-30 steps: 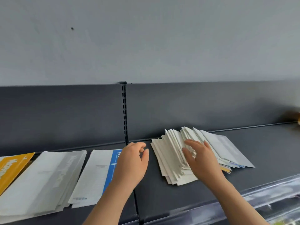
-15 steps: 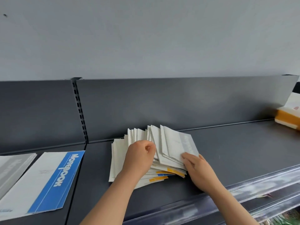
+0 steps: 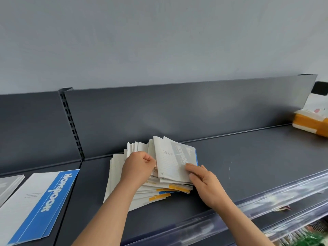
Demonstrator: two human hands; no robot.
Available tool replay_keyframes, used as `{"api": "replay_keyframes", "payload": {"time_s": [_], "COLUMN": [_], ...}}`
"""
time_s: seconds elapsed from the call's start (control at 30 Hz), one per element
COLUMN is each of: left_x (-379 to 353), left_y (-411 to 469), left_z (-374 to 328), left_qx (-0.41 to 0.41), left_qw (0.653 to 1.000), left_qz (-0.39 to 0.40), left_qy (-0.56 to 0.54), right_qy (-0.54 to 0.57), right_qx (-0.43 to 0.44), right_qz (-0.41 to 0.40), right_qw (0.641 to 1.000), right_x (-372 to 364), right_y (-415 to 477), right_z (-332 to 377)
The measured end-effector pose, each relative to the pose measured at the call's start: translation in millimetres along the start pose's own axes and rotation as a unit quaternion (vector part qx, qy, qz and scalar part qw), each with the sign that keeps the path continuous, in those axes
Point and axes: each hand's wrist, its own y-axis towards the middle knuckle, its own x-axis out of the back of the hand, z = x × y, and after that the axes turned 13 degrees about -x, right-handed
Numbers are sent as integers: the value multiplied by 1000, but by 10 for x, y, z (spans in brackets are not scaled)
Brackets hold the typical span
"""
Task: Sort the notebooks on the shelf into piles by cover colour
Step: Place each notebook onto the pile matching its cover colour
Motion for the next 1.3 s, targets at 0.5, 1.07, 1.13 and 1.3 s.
{"api": "replay_keyframes", "payload": {"time_s": [0.5,1.07,1.13,1.3], "left_x": [174,428,473,652], "left_y": [-43,-207,-272,-491], "left_z": [-20,163,186,335], "left_qx": [17,74,79,94], "left_qw": [998,986,981,974], "left_qz": [-27,-17,-32,-82], "left_qy": [-61,-147,-174,-188], "right_qy": [-56,43,55,115], "right_qx": [-26,-32,-14,31], "right_qz": [6,-3,-2,-14], "right_qw": [998,999,998,993], "right_x": [-70,-147,-247,-503], "right_y": [39,-44,-18,-66], "right_z": [69,268,351,750]}}
